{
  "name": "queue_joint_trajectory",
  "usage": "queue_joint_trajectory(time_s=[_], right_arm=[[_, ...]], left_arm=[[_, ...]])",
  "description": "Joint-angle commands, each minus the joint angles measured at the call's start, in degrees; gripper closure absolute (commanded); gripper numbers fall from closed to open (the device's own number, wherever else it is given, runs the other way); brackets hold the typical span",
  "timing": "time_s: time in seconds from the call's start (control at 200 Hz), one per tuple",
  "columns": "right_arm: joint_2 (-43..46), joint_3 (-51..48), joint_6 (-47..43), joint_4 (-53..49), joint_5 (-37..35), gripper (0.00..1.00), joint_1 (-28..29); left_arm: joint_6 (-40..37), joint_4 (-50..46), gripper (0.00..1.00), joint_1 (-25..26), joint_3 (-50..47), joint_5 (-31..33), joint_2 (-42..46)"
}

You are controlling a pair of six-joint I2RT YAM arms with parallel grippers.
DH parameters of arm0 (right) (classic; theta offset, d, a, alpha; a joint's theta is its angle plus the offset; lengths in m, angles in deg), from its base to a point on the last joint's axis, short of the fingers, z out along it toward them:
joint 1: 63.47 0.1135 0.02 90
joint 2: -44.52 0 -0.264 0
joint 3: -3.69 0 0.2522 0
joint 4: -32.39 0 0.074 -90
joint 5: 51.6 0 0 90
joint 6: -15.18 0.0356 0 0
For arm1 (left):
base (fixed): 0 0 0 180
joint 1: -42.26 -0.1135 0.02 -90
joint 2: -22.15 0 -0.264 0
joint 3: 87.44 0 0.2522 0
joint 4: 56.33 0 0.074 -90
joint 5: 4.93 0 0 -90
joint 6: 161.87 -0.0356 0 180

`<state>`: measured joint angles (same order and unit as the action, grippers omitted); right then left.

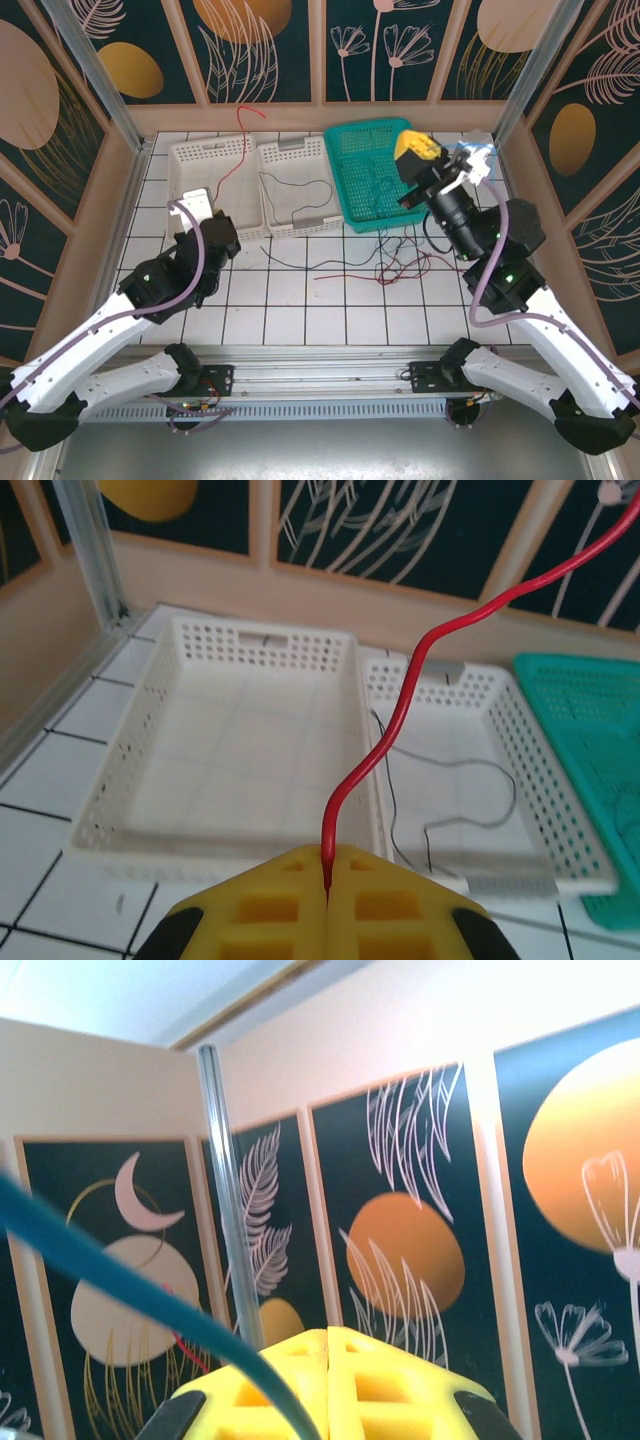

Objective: Untangle the cables

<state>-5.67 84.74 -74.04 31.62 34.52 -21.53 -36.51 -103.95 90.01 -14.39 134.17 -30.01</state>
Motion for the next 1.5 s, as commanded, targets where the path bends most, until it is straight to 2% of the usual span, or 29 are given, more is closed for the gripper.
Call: queue_joint_trajectory(time_s=[0.0,0.185,0.3,0.43,0.505,0.651,0.841,1.061,1.496], right_arm=[[-3.9,8.9,-3.3,-6.7,-1.6,1.0,-0.4],[-11.9,21.3,-7.6,-10.2,-2.6,1.0,-0.7],[-16.7,27.0,-8.7,-12.8,-1.5,1.0,-2.9],[-20.7,30.0,-6.7,-14.1,1.5,1.0,-8.2],[-22.5,30.6,-4.2,-14.4,4.0,1.0,-11.9],[-25.4,31.0,-0.8,-13.6,9.2,1.0,-17.6],[-30.1,33.1,1.4,-13.7,13.4,1.0,-21.9],[-32.6,31.3,2.3,-11.8,16.1,1.0,-24.7],[-38.9,23.2,3.9,-8.8,19.2,1.0,-27.5]], left_arm=[[-8.4,9.8,1.0,-3.4,1.6,2.2,-2.5],[-13.9,20.5,1.0,-11.6,0.3,0.7,-6.4],[-16.2,27.6,1.0,-17.5,-2.4,-2.2,-8.4],[-16.6,34.7,1.0,-23.4,-7.1,-4.9,-11.2],[-15.6,37.3,1.0,-26.7,-9.0,-8.6,-13.0],[-13.5,40.6,1.0,-30.4,-10.5,-11.4,-17.7],[-12.0,41.8,1.0,-31.9,-8.1,-12.7,-26.9],[-11.6,43.2,1.0,-32.5,-6.4,-12.5,-35.0],[-6.3,41.7,1.0,-33.0,-6.8,-19.6,-40.8]])
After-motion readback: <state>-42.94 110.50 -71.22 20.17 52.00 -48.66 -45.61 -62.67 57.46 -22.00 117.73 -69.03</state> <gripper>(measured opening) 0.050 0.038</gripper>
